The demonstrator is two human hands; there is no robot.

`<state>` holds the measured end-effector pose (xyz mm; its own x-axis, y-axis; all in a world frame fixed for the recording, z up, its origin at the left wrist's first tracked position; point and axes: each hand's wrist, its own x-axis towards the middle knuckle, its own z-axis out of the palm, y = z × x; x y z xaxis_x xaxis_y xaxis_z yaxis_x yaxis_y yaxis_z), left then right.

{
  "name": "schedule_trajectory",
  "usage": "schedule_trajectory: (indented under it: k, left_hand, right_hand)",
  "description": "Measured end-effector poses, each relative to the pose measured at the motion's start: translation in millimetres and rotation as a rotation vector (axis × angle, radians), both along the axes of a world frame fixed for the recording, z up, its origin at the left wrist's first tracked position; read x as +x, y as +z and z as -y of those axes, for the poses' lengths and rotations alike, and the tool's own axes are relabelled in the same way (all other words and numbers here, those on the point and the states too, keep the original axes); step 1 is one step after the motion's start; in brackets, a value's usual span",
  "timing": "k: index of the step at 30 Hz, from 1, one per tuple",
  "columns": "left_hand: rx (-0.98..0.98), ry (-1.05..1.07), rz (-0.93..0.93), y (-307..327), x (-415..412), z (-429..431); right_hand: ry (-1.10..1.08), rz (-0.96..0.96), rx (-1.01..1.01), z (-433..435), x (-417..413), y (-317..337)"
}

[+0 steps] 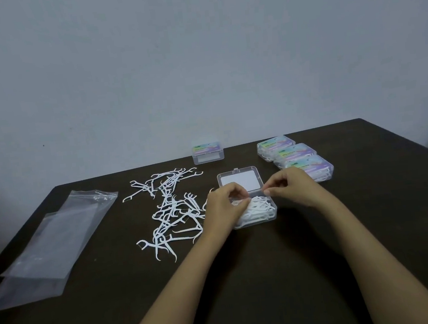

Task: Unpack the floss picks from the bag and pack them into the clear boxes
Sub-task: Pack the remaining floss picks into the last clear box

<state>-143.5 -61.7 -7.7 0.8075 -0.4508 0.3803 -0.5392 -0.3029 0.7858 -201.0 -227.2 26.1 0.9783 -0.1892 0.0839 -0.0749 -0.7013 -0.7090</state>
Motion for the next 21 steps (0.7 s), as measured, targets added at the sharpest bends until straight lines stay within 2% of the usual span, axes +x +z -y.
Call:
schedule_trajectory:
  k: [8, 15, 18, 21]
  left_hand:
    - [0.082, -0.082, -0.025, 1, 6, -12]
    - [0.175, -0.246, 0.056, -3, 6, -12]
    - [0.096, -0.195, 0.107, 2, 8, -16]
    - [0.055, -0.025, 0.140, 11, 25, -36]
  right_hand:
    - [0.028, -0.011, -0.093, -6, 3, -3]
    - [0.033, 0.041, -0.168, -10, 3, -4]
    - [0.017, 0.083, -0.206, -16, 4, -2]
    - [0.015, 0.145, -0.236, -31, 5, 0]
